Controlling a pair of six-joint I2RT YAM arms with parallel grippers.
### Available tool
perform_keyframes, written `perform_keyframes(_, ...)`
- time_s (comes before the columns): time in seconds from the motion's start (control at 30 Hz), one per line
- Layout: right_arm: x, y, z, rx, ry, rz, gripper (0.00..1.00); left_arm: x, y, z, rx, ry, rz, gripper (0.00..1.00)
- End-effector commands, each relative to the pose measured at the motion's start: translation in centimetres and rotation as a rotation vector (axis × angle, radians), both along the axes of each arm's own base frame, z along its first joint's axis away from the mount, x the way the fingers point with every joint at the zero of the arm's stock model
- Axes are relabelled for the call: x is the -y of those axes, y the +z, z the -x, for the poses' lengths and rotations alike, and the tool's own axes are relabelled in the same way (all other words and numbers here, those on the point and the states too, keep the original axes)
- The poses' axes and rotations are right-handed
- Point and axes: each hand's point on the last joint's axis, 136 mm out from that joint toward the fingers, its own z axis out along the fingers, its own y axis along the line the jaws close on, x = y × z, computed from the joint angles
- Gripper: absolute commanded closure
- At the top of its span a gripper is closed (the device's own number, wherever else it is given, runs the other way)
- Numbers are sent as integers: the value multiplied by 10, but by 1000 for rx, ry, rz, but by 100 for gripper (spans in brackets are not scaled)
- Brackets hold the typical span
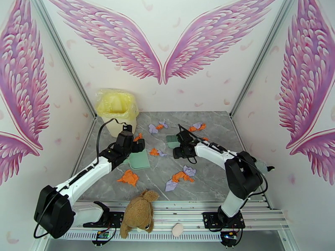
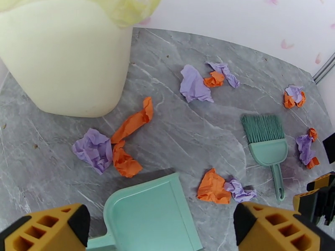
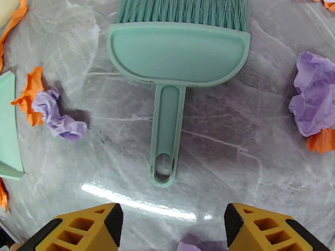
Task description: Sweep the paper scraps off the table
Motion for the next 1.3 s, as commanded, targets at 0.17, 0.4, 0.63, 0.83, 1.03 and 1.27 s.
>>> perform_keyframes(0.17, -7, -16, -15, 6, -11, 22, 32, 10, -8, -1, -42, -20, -38, 5)
perform_keyframes(0.4, -10, -32, -24, -8, 1, 54, 36, 14, -12, -1, -52, -35, -50, 6)
perform_keyframes(0.63, -8, -55, -24, -42, -3, 87, 41, 16, -14, -1, -56, -37, -43, 6)
perform_keyframes(0.83, -6, -68, -16, -72, 0, 102, 58, 17, -14, -1, -59, -45, -40, 6)
perform_keyframes(1.03, -4, -59, -12, -63, 18, 113, 73, 29, -15, -6, -77, -69, -8, 6)
perform_keyframes(1.27, 3, 0, -19, 75, 27, 121, 77, 54, -4, -15, -93, -116, 97, 12)
